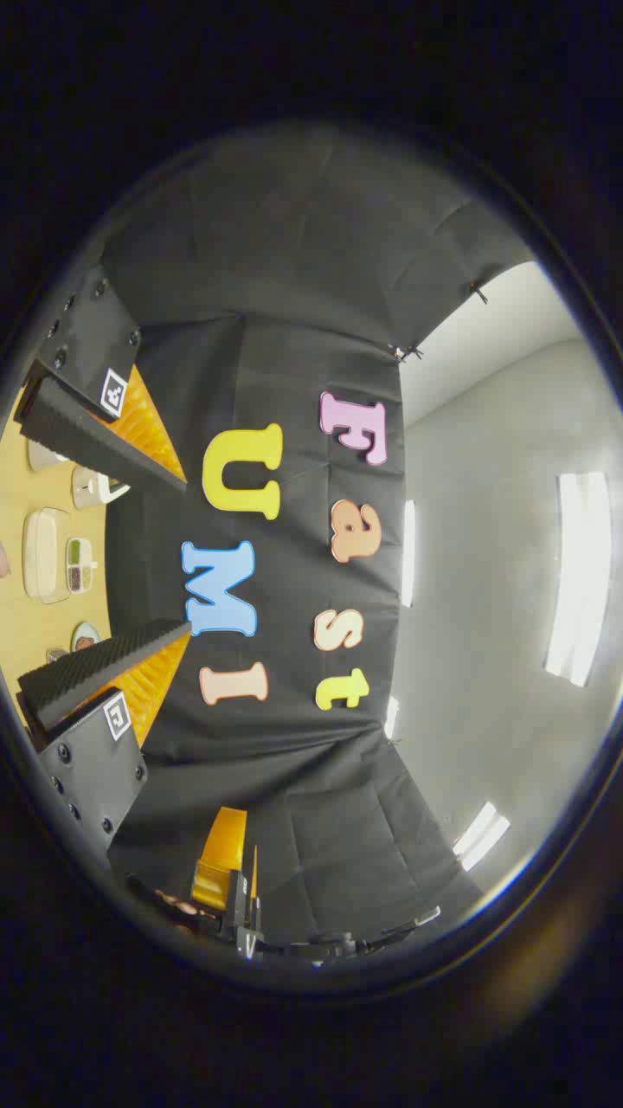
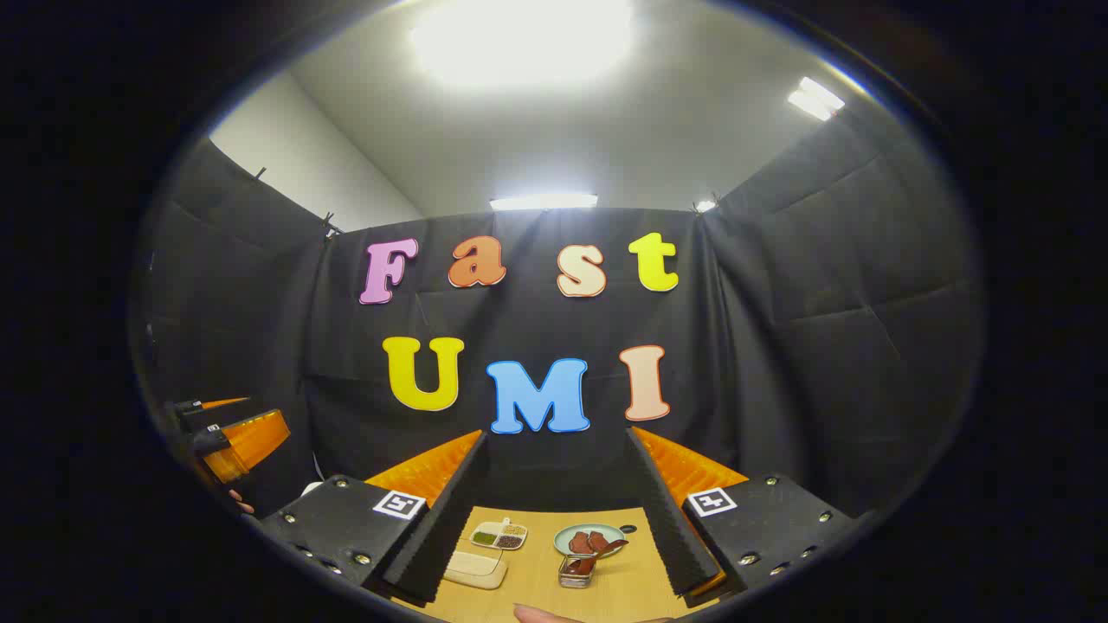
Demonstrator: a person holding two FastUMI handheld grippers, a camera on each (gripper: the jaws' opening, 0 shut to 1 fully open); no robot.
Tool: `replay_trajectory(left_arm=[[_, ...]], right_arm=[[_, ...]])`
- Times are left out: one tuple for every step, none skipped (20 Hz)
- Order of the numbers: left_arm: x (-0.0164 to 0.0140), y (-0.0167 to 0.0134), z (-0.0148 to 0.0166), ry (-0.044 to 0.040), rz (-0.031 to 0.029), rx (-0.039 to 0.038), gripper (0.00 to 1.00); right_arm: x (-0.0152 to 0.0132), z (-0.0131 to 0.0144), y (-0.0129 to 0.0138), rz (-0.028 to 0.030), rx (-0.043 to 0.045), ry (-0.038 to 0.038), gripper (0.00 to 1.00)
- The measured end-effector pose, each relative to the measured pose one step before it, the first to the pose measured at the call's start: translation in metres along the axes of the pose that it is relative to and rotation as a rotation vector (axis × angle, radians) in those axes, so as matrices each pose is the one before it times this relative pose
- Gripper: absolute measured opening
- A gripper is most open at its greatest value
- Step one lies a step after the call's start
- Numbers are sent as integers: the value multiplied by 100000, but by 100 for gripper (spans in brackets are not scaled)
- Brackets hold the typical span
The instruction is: Close the left gripper, press the button to open the rice cooker; take a wooden spoon from the chopstick holder with the right hand, scoop a spoonful of rice and pour it into the rice cooker, then put the wooden spoon back into the chopstick holder.
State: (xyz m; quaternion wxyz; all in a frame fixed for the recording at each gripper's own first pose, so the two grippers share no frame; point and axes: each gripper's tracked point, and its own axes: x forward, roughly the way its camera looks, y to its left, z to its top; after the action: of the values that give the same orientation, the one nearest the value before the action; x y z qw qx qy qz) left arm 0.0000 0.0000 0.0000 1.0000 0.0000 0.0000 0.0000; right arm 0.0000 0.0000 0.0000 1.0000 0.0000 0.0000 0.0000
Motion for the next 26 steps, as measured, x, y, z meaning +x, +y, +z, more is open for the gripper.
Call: replay_trajectory(left_arm=[[-143,195,-291,516,262,235,98],[-19,330,-282,495,668,290,98],[-165,296,-184,306,529,148,99],[-65,353,35,-5,571,-154,98],[-217,269,-83,1,445,-300,98],[-176,258,29,-165,269,-190,98],[-24,260,56,-230,226,-16,98],[-43,304,146,-163,82,32,98],[-11,194,-169,-201,-4,64,98],[-114,346,-23,44,543,288,98],[-60,373,-233,-266,353,-64,98],[-85,318,81,-125,532,-205,98],[-104,260,-118,93,316,-198,97],[45,283,-130,369,360,-120,97],[-45,297,-291,215,392,-192,97],[-50,331,-179,500,554,-156,97],[-23,303,-352,416,414,-201,97],[-110,114,-84,609,370,-73,96],[-15,96,-351,501,281,166,96],[-89,194,-203,508,412,590,96],[-152,255,-160,371,433,582,97],[-162,258,-48,551,373,530,98],[-330,305,-157,49,778,333,98],[-284,545,-103,67,1111,25,99],[-219,522,-461,826,567,-291,99],[-173,411,-597,1220,182,-376,98]], right_arm=[[27,-42,-205,-1106,-634,424,94],[-21,-131,434,1104,484,379,94],[21,-35,825,2652,1853,598,94],[40,-2,647,1369,1649,133,94],[-37,6,149,147,1066,480,94],[153,91,-461,-2099,-699,-514,94],[38,108,-409,-2251,-2177,-180,94],[216,-165,277,-467,-2047,43,93],[-98,100,451,-193,-1213,-404,93],[-251,201,614,545,-672,-331,93],[-35,57,501,579,-597,-194,93],[101,-93,213,233,-771,161,93],[118,-121,297,384,-511,338,93],[-6,-161,256,171,-252,532,93],[48,-114,266,291,-39,475,93],[-48,-169,174,185,-51,704,93],[-141,-214,174,604,30,761,93],[-79,-80,154,342,66,321,93],[-27,4,-50,-211,-226,58,93],[-103,-250,-7,10,-430,492,93],[-78,-175,297,518,-343,799,93],[-84,-104,469,922,-53,216,93],[84,-117,421,602,67,230,93],[11,-217,374,291,22,664,93],[-77,-194,406,197,225,533,93],[-200,-75,481,-122,360,313,93]])
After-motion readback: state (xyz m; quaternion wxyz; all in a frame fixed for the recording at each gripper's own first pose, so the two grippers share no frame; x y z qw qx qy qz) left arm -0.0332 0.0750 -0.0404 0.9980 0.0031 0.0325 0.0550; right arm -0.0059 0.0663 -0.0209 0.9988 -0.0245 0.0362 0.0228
